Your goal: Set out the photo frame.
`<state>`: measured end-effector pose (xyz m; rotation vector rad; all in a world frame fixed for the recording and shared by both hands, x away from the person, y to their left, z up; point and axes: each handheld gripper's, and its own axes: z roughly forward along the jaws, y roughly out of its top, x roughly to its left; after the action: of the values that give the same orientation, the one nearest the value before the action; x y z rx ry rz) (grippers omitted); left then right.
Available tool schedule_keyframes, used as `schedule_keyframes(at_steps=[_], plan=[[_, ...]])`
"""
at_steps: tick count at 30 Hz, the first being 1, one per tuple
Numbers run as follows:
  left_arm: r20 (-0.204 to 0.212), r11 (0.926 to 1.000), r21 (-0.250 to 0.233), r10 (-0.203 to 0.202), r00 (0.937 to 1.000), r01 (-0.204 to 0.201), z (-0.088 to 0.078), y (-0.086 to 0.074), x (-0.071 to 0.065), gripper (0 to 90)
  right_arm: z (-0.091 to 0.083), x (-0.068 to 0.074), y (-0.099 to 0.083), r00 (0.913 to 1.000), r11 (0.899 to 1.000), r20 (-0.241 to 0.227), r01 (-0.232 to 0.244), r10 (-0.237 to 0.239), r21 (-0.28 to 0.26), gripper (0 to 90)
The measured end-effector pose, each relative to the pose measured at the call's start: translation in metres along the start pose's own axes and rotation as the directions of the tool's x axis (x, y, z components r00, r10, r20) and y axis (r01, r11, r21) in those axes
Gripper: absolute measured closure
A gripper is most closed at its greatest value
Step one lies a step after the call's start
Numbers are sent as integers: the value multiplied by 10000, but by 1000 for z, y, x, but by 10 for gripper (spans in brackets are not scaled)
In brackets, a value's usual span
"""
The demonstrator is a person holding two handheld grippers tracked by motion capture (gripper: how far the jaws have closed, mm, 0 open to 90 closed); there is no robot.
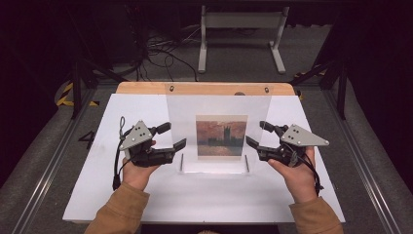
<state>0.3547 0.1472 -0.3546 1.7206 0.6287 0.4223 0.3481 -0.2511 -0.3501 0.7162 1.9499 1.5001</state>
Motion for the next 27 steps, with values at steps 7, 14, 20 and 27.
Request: schedule_keyframes(at_steps=[7, 14, 20, 27], plan=[[-105, 9989, 441, 156, 9998, -151, -15, -4, 1, 181, -12, -1, 0, 9999, 9991, 151, -73, 67, 407, 247], [-526, 9964, 848, -5, 9986, 50, -40, -16, 10, 139, -32, -10, -2, 9997, 9944, 258, -8, -20, 1060, 206], [-685, 9914, 1287, -166, 9975, 253, -54, -29, 19, 97, -45, -17, -9, 9988, 9925, 329, -388, 352, 1157, 148], [-1023, 9876, 1374, -616, 9928, 755, -77, -58, 37, 59, -58, -26, -25, 9975, 9886, 442, -614, 558, 1376, 112]])
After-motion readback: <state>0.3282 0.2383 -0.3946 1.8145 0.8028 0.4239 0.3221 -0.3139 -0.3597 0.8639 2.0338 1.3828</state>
